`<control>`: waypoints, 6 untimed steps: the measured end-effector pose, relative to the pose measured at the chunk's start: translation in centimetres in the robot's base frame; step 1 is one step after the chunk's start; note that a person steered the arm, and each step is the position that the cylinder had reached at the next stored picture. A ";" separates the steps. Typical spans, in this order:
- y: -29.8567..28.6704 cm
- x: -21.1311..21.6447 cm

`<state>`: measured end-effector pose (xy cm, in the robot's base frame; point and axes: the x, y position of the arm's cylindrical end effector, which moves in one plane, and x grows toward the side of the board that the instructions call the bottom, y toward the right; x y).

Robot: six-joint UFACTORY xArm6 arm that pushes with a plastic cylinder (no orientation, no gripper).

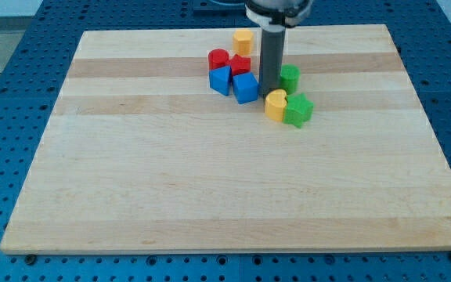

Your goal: Move green star along with the heart to the center of the board

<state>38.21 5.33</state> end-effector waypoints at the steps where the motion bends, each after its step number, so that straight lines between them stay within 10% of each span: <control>1: 0.0 3.2; 4: 8.2 3.2; 6: -0.7 5.0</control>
